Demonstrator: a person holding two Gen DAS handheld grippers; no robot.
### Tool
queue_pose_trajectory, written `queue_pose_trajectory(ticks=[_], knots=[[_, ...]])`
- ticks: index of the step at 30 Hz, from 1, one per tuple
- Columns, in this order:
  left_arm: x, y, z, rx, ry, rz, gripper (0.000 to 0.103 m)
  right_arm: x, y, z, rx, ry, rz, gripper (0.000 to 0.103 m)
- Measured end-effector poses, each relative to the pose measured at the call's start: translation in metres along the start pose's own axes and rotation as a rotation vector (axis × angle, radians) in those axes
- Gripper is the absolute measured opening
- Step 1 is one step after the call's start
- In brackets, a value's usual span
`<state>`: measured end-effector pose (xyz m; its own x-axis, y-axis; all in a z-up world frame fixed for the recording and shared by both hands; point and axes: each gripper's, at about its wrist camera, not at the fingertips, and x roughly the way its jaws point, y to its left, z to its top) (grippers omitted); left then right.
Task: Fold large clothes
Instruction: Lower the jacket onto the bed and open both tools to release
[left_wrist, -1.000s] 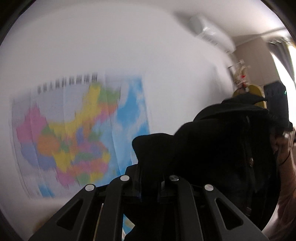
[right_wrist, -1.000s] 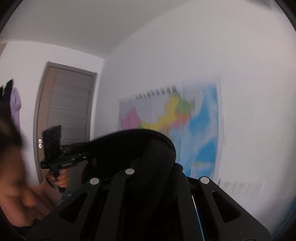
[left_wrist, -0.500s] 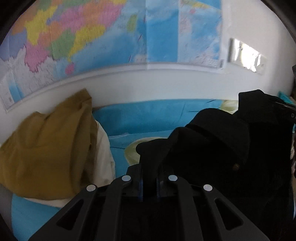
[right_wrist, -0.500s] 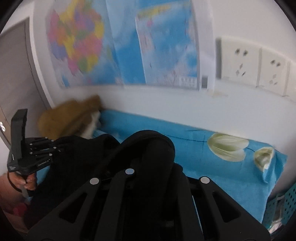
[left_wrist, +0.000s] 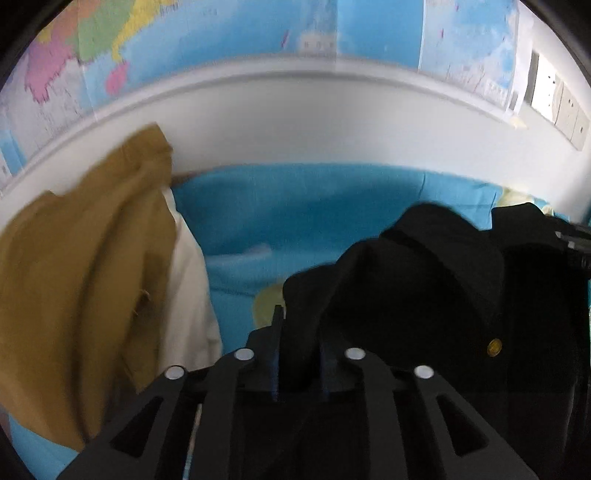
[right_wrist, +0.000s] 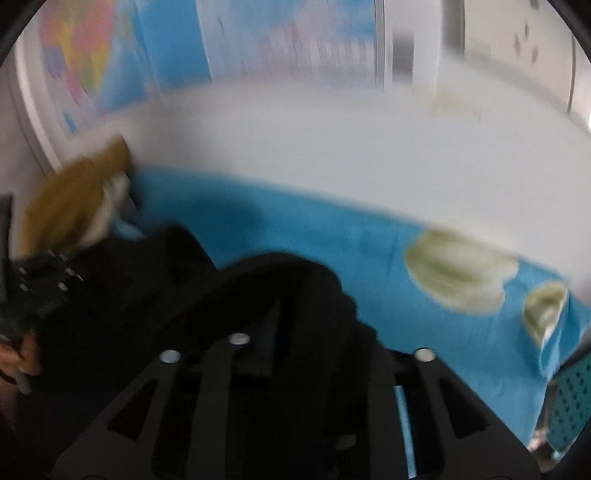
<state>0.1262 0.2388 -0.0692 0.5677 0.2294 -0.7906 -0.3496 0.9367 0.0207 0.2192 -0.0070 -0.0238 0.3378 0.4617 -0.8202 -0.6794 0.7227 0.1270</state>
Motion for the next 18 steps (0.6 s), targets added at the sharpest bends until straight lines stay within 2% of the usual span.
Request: queue_pose_trajectory(ticks=[1,2,3,5,6,8,10,14,16,18], knots=[[-0.001,0.003,0.000,-0.002,-0.005,0.002,0.031,-0.011,-0.004,-0.006,0.024,-0.011,0.035,0.046],[-0.007,0.007,0.000,-0.006,-0.019,0.004,0.044,-0.022,-0.007,-0.010,0.040,-0.019,0.043,0.055],[-0.011,0.010,0.000,-0.006,-0.029,-0.001,0.050,-0.035,-0.009,-0.016,0.049,-0.032,0.054,0.065],[-0.031,0.016,-0.001,0.001,-0.056,-0.028,0.068,-0.073,-0.009,-0.035,0.033,-0.096,-0.017,0.088],[-0.038,0.019,-0.003,0.005,-0.071,-0.037,0.068,-0.091,-0.008,-0.046,0.014,-0.141,-0.070,0.098],[-0.051,0.023,-0.009,0.023,-0.097,-0.042,0.071,-0.125,-0.008,-0.076,-0.018,-0.156,-0.110,0.097],[-0.061,0.026,-0.016,0.037,-0.112,-0.053,0.074,-0.141,-0.009,-0.105,0.012,-0.132,-0.058,0.097],[-0.078,0.025,-0.036,0.072,-0.127,-0.082,0.076,-0.156,0.012,-0.173,-0.009,-0.048,-0.049,0.097],[-0.083,0.026,-0.042,0.084,-0.139,-0.097,0.077,-0.155,0.027,-0.208,0.007,0.017,0.010,0.097],[-0.084,0.028,-0.047,0.088,-0.145,-0.115,0.080,-0.154,0.034,-0.228,0.006,0.051,0.007,0.094]])
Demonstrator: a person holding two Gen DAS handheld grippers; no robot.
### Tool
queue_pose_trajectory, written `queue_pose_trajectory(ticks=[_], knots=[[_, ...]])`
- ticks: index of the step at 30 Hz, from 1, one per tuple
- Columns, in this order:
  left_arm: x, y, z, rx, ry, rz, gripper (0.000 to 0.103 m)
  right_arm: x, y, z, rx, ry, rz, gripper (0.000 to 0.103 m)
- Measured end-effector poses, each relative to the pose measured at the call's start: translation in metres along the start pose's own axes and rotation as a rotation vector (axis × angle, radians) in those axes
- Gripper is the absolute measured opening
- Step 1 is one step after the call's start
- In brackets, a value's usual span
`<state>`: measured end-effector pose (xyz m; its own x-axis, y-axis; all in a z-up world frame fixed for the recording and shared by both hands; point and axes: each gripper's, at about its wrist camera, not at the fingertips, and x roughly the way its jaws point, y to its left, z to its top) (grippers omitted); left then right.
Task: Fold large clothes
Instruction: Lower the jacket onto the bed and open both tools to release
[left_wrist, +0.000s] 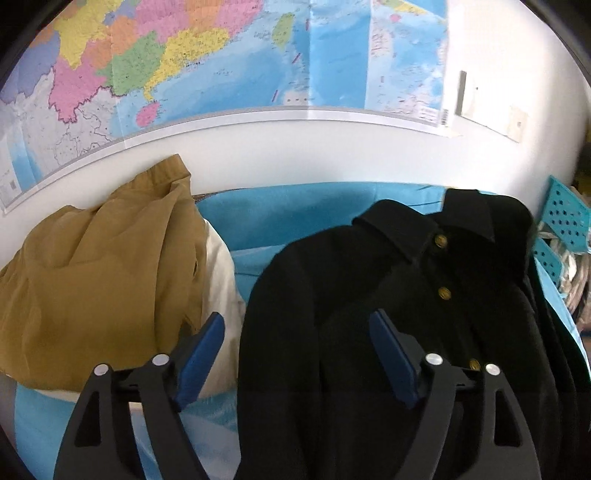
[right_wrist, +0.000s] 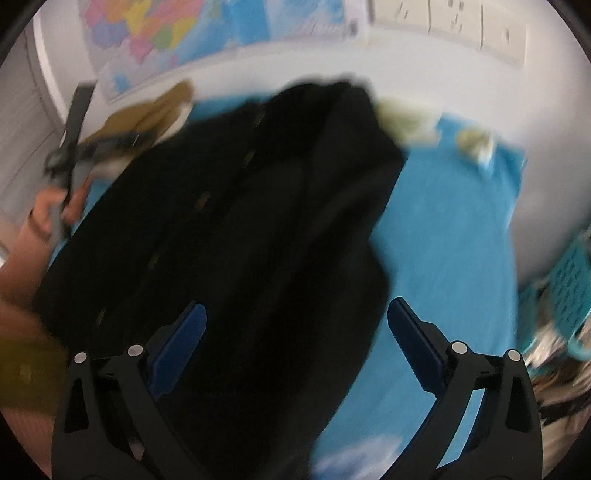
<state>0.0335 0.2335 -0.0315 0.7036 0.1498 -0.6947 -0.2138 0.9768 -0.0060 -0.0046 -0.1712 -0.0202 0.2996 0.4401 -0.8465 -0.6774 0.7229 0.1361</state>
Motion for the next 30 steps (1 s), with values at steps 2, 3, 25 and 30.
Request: queue_pose_trajectory(ticks=[2,3,25,30], knots=[[-0.004,0.002,-0.003,-0.003,0.001,-0.016,0.080,0.004,0.002,-0.017,-0.004,0.030,-0.043,0.062],[-0.005,0.002,-0.003,-0.007,0.004,-0.024,0.080,0.003,-0.002,-0.018,0.014,0.031,-0.051,0.024],[-0.087,0.077,-0.116,-0.084,0.100,-0.298,0.088,-0.011,-0.133,0.001,0.422,-0.108,-0.341,0.035],[-0.091,0.064,-0.157,-0.046,0.149,-0.284,0.087,-0.051,-0.111,0.007,0.383,-0.239,-0.393,0.080]])
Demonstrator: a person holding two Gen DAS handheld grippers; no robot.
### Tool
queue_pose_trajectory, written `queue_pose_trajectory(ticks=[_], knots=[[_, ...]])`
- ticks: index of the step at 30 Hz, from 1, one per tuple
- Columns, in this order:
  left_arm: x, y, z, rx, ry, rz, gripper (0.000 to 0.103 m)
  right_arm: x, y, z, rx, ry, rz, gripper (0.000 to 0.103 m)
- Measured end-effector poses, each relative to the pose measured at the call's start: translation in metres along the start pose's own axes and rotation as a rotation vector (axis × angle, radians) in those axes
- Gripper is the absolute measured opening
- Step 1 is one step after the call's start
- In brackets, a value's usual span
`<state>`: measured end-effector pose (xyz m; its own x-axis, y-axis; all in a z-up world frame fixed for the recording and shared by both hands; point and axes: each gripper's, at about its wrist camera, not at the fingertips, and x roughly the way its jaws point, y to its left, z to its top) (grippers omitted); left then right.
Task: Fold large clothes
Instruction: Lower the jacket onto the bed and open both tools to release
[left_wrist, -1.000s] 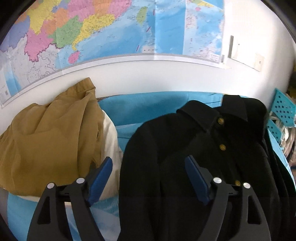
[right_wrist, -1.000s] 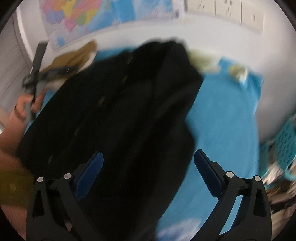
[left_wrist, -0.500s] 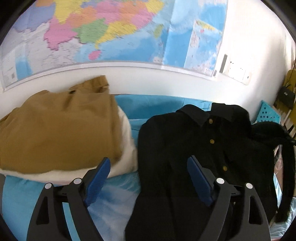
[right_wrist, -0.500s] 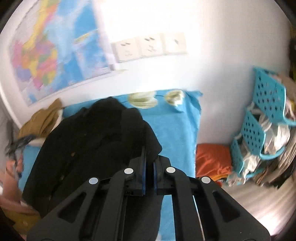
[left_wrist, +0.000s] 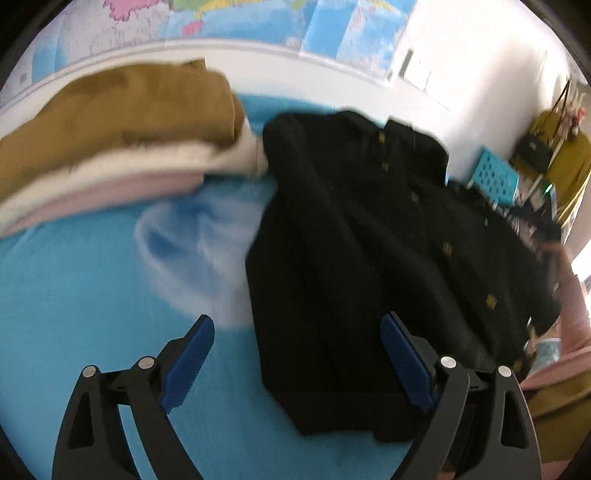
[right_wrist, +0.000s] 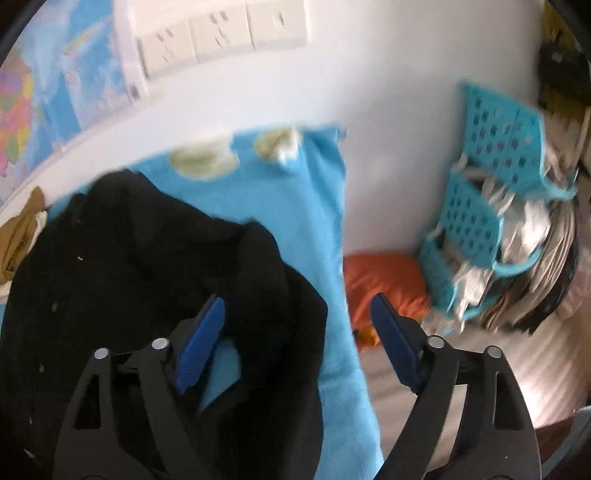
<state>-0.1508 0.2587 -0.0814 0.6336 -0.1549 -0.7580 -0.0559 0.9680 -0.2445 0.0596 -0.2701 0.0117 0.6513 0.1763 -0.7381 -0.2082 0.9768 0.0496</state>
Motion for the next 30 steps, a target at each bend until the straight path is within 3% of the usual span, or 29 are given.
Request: queue_pose_trajectory(ticks=[3,6,8,11,15,18,19,21,22,23,24,25,27,28,29,30], knots=[[0.002,-0.001,-0.012,-0.029,-0.001,-0.023,0.079,-0.016,0.009,-0.001,-0.014,-0.027,0.066,0.082],[0.003,-0.006,-0.021,-0.021,0.001,-0.072,0.052,-0.025,0.026,-0.006,-0.037,-0.037,0.122,0.082],[0.002,-0.007,-0.022,-0.044,-0.010,-0.113,0.013,-0.026,0.038,-0.010,-0.045,-0.035,0.163,0.082],[-0.011,-0.007,-0.010,-0.092,-0.021,-0.098,0.007,-0.028,0.054,-0.012,-0.074,-0.028,0.191,0.082],[-0.069,-0.001,0.028,-0.090,-0.150,0.009,0.007,-0.033,0.062,-0.011,-0.079,-0.039,0.225,0.082],[-0.100,0.002,0.056,-0.059,-0.193,0.186,0.008,-0.037,0.068,-0.012,-0.095,-0.054,0.263,0.082],[-0.101,0.000,0.065,-0.024,-0.182,0.318,0.012,-0.037,0.069,-0.012,-0.103,-0.054,0.265,0.082],[-0.087,-0.003,0.073,0.038,-0.126,0.461,0.020,-0.036,0.073,-0.017,-0.120,-0.046,0.272,0.082],[-0.075,-0.005,0.074,0.072,-0.098,0.568,0.040,-0.035,0.075,-0.020,-0.128,-0.034,0.285,0.082],[-0.058,-0.009,0.072,0.130,-0.068,0.752,0.054,-0.033,0.077,-0.024,-0.134,-0.021,0.289,0.082],[-0.044,-0.009,0.066,0.185,-0.040,0.899,0.054,-0.032,0.078,-0.029,-0.139,-0.011,0.293,0.082],[-0.028,-0.008,0.059,0.215,0.001,0.967,0.055,-0.032,0.079,-0.032,-0.141,-0.003,0.303,0.082],[-0.025,0.001,0.048,0.135,0.044,0.770,0.058,-0.031,0.080,-0.041,-0.148,0.018,0.318,0.082],[-0.028,0.005,0.041,0.061,0.042,0.592,0.061,-0.032,0.079,-0.046,-0.153,0.026,0.317,0.082],[-0.030,0.008,0.035,0.015,0.038,0.494,0.065,-0.033,0.078,-0.049,-0.157,0.031,0.319,0.082],[-0.033,0.008,0.029,-0.011,0.031,0.452,0.067,-0.034,0.078,-0.052,-0.160,0.036,0.319,0.082]])
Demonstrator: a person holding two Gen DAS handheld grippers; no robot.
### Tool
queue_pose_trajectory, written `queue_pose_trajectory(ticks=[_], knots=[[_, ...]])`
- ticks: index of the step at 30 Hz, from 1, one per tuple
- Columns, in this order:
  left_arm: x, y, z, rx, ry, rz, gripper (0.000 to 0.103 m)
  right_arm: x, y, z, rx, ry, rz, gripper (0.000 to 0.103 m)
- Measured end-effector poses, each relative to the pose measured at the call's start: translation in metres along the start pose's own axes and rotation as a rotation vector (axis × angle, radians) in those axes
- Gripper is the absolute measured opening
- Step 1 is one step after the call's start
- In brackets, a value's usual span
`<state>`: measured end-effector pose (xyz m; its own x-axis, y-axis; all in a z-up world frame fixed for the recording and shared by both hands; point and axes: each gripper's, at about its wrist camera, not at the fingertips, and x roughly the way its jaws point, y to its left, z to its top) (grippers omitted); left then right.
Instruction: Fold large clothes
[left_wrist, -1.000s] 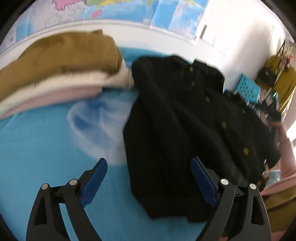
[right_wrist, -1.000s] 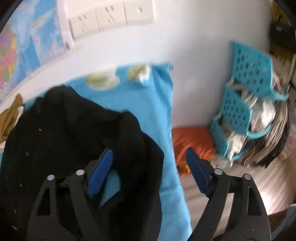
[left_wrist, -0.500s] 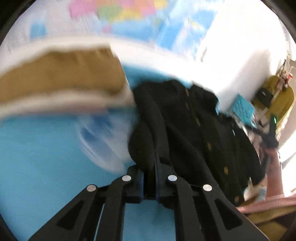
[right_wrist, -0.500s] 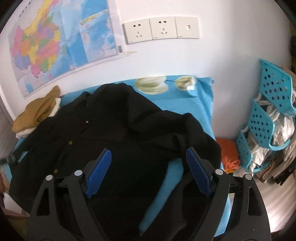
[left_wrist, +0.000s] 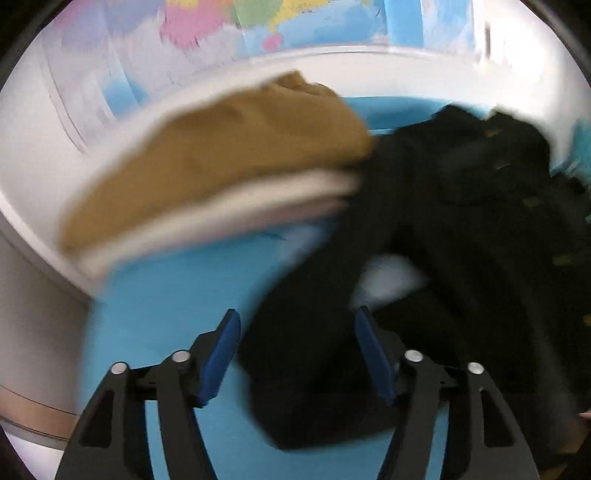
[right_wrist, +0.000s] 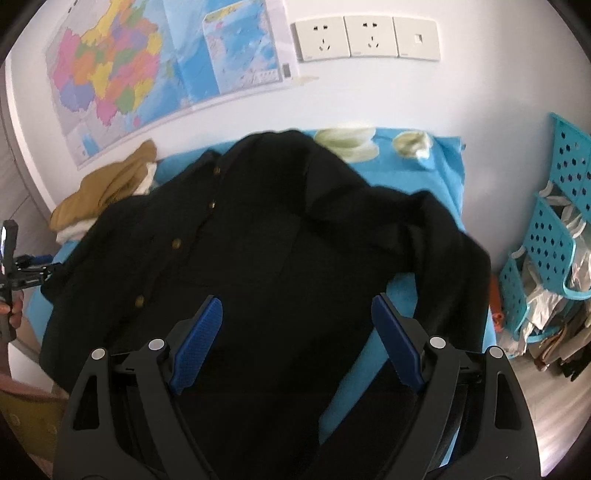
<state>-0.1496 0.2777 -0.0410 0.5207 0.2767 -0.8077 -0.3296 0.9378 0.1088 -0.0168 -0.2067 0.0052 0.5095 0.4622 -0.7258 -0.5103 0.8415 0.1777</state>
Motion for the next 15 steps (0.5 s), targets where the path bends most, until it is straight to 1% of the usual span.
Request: queue_pose_trajectory(ticks=[1,3,4,5,8,10,11,12,13,14,15], knots=[[-0.002,0.003,-0.009,-0.030,-0.001,-0.032,0.075,-0.002,0.000,-0.004,-0.001,0.003,0.002,0.082],[-0.003,0.006,-0.021,-0.077,0.002,-0.054,0.078,-0.004,0.000,-0.008,0.002,0.004,0.010,0.084],[-0.002,0.009,-0.027,-0.103,0.012,-0.075,0.082,-0.005,0.000,-0.010,0.002,0.003,0.016,0.084],[0.001,0.008,-0.032,-0.130,0.017,-0.076,0.085,-0.005,0.001,-0.012,0.002,0.001,0.021,0.084],[0.013,0.004,-0.040,-0.161,0.039,-0.032,0.087,-0.003,0.000,-0.015,0.018,-0.001,0.033,0.085],[0.031,0.006,-0.044,-0.170,0.068,0.030,0.088,-0.001,0.000,-0.015,0.030,-0.002,0.036,0.085],[0.037,0.008,-0.045,-0.183,0.061,0.012,0.079,-0.001,0.000,-0.015,0.031,-0.003,0.038,0.085],[0.034,0.008,-0.044,-0.194,0.029,-0.012,0.071,-0.003,0.001,-0.016,0.029,-0.004,0.042,0.085],[0.032,0.007,-0.043,-0.193,0.009,-0.023,0.050,-0.004,0.002,-0.016,0.026,-0.009,0.040,0.085],[0.027,0.006,-0.040,-0.176,-0.014,-0.018,0.026,-0.006,0.002,-0.016,0.024,-0.012,0.041,0.085],[0.021,0.006,-0.036,-0.153,-0.035,-0.001,0.015,-0.008,0.003,-0.016,0.020,-0.015,0.043,0.085]])
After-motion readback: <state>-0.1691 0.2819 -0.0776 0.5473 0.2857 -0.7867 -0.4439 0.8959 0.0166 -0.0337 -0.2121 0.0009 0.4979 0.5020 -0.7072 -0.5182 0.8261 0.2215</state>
